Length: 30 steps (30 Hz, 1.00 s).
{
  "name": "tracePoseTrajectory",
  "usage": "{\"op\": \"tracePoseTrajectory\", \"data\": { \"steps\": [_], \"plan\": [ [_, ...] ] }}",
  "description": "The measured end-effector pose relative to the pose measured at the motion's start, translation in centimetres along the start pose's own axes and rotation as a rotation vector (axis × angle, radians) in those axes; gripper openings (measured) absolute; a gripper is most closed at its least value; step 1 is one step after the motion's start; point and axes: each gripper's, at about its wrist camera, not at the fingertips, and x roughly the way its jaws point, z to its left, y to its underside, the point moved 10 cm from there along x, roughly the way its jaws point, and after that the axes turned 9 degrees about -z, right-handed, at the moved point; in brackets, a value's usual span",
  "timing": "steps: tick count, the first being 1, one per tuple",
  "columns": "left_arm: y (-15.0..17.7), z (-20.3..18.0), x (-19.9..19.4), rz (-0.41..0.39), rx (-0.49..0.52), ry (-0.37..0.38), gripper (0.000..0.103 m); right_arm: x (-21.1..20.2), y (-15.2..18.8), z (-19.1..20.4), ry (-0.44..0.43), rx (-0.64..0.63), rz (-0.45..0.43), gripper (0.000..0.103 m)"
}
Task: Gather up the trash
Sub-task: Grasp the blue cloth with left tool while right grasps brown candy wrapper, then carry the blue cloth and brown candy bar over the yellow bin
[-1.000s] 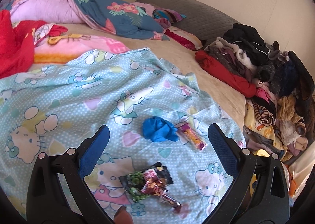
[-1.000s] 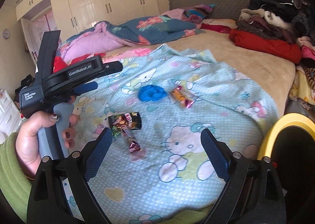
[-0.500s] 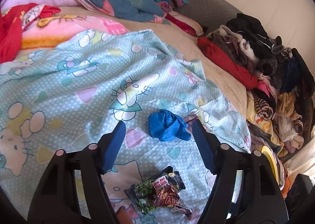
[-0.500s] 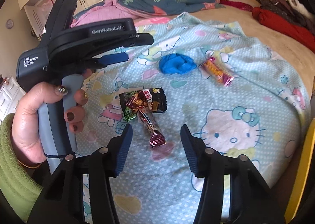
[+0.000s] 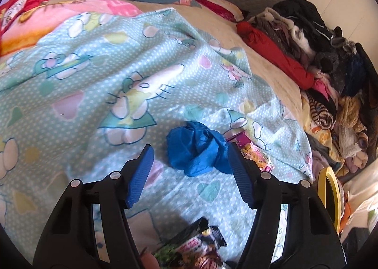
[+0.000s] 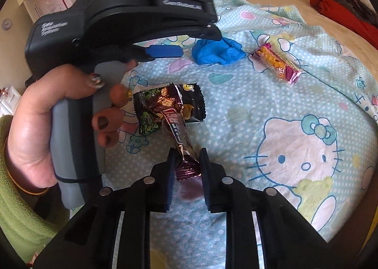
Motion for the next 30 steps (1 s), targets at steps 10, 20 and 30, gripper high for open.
{"op": "tracePoseTrajectory", "data": {
  "steps": [10,20,30],
  "plan": [
    [0.7,-0.6,1.3,0.032,0.013,0.015,0.011,-0.3,0.2,-0.6,-0.011,0.026,-0.01,0.019],
    [0.6,-1.0,-2.8,-0.043,-0.025,0.056,0.005,-2.4,-0.5,-0.7,-0.03,0.039,-0.09,0.019],
    [-0.5,-1.7,-6.8,-0.12,-0.022,0.07,0.005,-5.2,-1.5,0.0,-0.042,0.022,-0.177,0.019]
  ]
}}
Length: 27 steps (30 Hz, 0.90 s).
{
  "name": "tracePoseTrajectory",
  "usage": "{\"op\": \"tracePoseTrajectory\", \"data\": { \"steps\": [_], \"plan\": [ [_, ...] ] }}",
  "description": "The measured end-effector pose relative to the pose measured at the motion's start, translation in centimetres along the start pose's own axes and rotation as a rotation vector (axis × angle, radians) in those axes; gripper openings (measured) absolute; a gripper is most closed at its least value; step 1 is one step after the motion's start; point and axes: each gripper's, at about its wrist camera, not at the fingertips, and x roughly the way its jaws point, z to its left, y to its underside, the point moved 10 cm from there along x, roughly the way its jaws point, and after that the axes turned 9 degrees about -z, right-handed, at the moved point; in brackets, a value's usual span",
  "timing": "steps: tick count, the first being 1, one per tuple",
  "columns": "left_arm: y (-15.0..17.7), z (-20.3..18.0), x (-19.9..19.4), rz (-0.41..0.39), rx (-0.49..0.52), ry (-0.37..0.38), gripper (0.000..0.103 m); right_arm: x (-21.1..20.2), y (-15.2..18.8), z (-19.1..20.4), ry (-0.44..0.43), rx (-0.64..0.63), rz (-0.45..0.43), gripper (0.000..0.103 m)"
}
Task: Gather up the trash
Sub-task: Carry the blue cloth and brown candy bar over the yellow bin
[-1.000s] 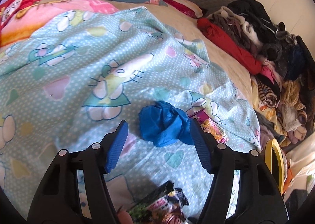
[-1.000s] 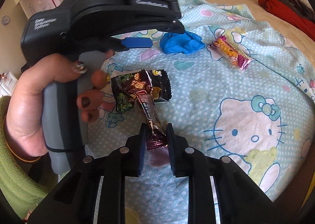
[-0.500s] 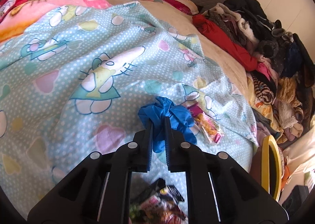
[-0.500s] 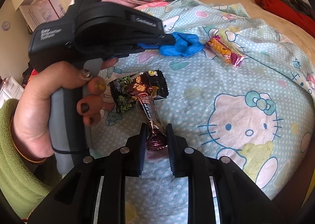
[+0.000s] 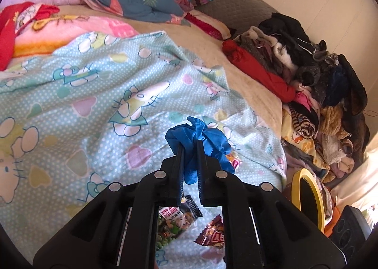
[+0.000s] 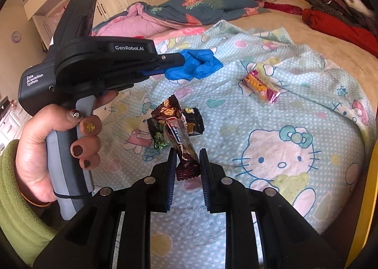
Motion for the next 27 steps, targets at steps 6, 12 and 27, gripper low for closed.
{"op": "tracePoseTrajectory", "data": {
  "steps": [6,12,27],
  "plan": [
    [-0.6,-1.4,-1.5,-0.03,0.008,0.016,0.005,-2.3,-1.2,0.7,-0.027,-0.024,-0.066,0.019],
    [-1.3,-2.7,-2.7,-0.056,0.022,0.029,0.005,-3.7,-1.7,0.4,-0.014,-0.036,-0.092,0.019],
    [-0.9,-7.2,-3.8,-0.061,0.095,0.067,0.005,-8.7,-3.9,-3.8,0.059,0.007,-0.19,0.019]
  ]
}}
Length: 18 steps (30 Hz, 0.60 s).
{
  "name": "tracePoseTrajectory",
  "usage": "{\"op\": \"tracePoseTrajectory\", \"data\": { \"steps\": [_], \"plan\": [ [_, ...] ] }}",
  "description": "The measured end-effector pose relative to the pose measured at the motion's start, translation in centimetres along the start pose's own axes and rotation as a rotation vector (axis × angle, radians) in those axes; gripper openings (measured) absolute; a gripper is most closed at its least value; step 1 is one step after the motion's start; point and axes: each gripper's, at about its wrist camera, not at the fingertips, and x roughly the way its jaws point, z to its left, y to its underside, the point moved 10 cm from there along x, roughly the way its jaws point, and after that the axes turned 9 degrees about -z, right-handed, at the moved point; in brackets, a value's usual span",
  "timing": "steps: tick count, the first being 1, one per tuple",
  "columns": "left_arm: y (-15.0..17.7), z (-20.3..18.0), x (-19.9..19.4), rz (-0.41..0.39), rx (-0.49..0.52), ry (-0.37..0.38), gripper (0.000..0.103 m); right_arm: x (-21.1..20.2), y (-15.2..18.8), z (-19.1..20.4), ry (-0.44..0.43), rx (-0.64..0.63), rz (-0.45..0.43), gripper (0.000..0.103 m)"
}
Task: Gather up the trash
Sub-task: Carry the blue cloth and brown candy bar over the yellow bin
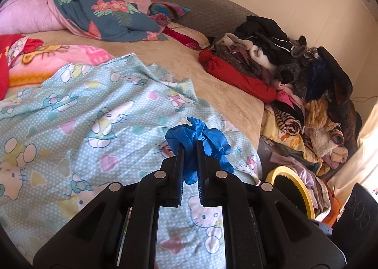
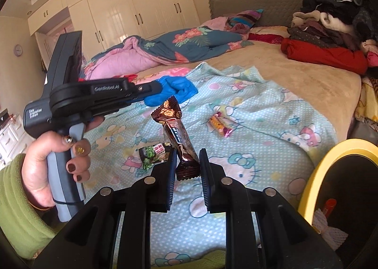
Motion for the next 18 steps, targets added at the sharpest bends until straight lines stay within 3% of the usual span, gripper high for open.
{"op": "tracePoseTrajectory", "data": {
  "steps": [18],
  "plan": [
    [1.7,-5.9,0.5,0.03,0.095,0.059,0.005,-3.7,-2.0,-6.7,0.09,0.099,-0.085,0.019]
  ]
}}
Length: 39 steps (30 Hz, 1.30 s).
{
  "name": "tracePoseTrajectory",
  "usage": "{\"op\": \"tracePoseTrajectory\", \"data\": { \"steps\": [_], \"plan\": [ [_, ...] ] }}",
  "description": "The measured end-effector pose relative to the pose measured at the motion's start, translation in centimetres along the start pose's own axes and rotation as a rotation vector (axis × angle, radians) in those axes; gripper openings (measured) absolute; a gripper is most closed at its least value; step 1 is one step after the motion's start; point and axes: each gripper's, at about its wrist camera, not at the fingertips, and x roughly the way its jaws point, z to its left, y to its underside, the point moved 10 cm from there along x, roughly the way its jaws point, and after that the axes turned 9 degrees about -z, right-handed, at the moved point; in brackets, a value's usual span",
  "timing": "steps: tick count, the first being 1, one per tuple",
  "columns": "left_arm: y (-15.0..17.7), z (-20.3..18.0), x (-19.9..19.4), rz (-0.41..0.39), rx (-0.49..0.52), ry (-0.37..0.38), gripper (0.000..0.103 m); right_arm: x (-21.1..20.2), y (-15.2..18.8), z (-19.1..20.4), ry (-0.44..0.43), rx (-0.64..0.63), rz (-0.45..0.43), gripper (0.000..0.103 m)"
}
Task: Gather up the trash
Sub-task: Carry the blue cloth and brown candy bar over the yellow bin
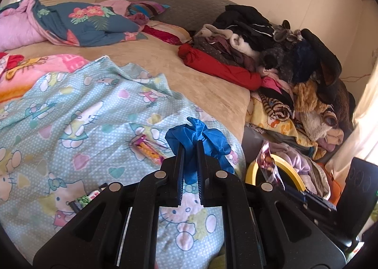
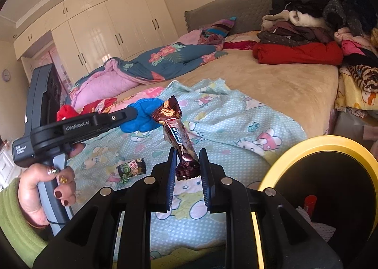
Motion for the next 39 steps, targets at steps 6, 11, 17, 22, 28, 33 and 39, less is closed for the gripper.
{"op": "tracePoseTrajectory", "data": {
  "steps": [6,11,17,22,28,33,39],
  "plan": [
    [0.8,-1.9,0.6,0.017,0.032,0.023,0.005,-1.0,-0.4,-1.9,0.03,0.035,-0.014,0.019],
    [1.5,-3.7,1.1,0.033,0.061,0.046,0.005,-1.7,-0.9,-3.8,0.067,0.059,-0.019,0.019],
    [2.2,-5.5,1.5,0.045,0.089,0.071,0.005,-2.8,-1.0,-6.2,0.108,0.1,-0.024,0.019],
    [2.8,-7.0,1.8,0.056,0.112,0.093,0.005,-3.7,-1.2,-8.4,0.143,0.141,-0.04,0.019],
    [3.8,-9.3,2.2,0.076,0.145,0.126,0.005,-5.0,-1.5,-11.0,0.185,0.183,-0.058,0.019],
    [4.7,-11.1,2.5,0.091,0.172,0.153,0.005,-6.0,-1.3,-13.0,0.222,0.21,-0.068,0.019],
    [5.5,-12.8,2.8,0.107,0.198,0.18,0.005,-6.9,-0.9,-15.1,0.261,0.24,-0.075,0.019]
  ]
}}
